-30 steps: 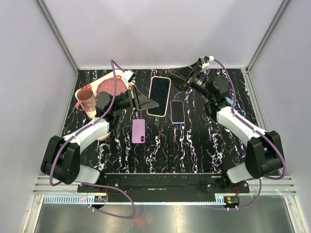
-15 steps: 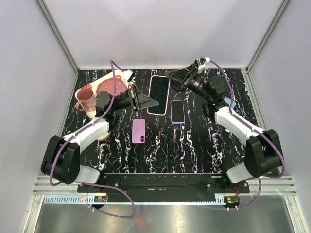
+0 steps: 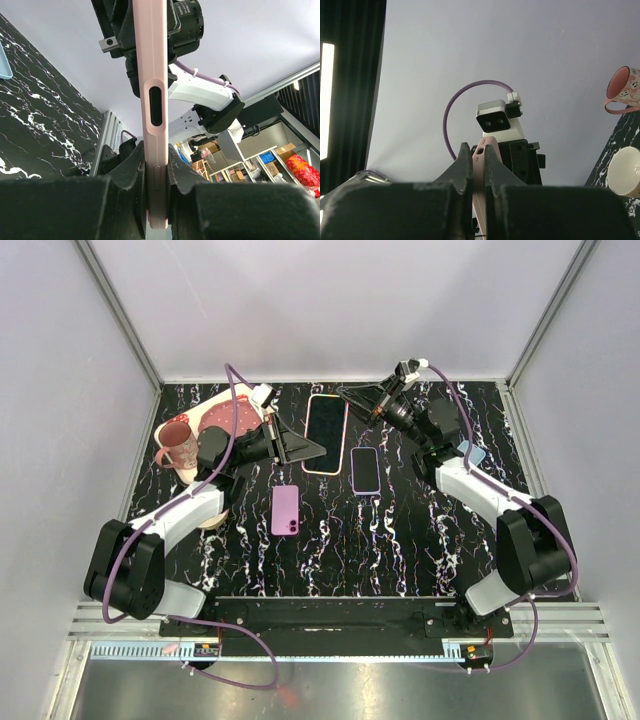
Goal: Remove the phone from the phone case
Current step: Remove the phone case from the phone.
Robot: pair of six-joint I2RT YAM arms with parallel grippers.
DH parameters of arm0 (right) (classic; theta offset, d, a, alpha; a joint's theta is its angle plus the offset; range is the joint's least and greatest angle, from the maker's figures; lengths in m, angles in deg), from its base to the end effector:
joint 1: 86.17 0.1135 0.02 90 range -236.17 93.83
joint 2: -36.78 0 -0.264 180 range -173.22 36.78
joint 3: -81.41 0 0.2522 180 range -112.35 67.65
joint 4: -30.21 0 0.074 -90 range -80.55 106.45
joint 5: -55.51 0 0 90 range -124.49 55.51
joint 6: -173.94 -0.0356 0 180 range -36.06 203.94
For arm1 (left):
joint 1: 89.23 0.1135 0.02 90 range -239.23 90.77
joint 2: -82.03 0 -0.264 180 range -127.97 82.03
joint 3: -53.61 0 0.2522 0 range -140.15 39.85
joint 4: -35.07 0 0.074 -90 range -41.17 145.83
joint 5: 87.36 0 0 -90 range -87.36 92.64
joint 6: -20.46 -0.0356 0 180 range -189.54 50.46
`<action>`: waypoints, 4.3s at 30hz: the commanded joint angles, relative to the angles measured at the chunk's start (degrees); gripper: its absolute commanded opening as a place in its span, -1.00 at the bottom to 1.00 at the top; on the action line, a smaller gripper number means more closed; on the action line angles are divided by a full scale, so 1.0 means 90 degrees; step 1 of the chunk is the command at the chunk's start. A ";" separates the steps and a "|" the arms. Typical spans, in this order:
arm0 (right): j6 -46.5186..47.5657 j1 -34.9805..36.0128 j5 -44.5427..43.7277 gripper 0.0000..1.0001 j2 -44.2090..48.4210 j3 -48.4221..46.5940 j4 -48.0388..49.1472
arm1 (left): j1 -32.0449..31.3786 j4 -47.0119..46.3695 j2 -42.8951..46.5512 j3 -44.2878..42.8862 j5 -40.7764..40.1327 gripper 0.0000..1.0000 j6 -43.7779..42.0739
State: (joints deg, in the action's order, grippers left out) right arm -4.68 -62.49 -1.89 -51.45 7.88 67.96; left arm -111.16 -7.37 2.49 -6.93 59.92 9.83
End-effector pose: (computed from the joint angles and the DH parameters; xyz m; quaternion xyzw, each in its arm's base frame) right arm 0.3142 0.1587 0.3541 0.0867 0.5723 0.7511 0.3174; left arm 0.2635 -0.1384 0.3281 0.1200 0.6149 -0.7341 0.2618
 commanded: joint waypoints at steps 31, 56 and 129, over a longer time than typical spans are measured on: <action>-0.4030 0.0816 -0.0585 -1.00 -0.1886 -0.0117 0.3535 | 0.0035 0.0112 0.0645 -0.1188 0.0071 -1.00 -0.0928; -0.0098 0.0933 0.0157 -0.80 -0.0911 0.0273 -0.1151 | 0.0113 -0.0278 0.0743 -0.2233 -0.0358 -1.00 -0.0383; 0.5227 0.1597 -0.2694 -1.00 -0.0128 -0.1727 -0.8173 | 0.0953 0.8089 0.0353 -0.2106 -0.4205 0.98 -0.4200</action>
State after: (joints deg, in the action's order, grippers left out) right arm 37.72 -48.30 -22.57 -50.07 -1.87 0.99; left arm -102.74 49.41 4.65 -21.64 36.07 -19.98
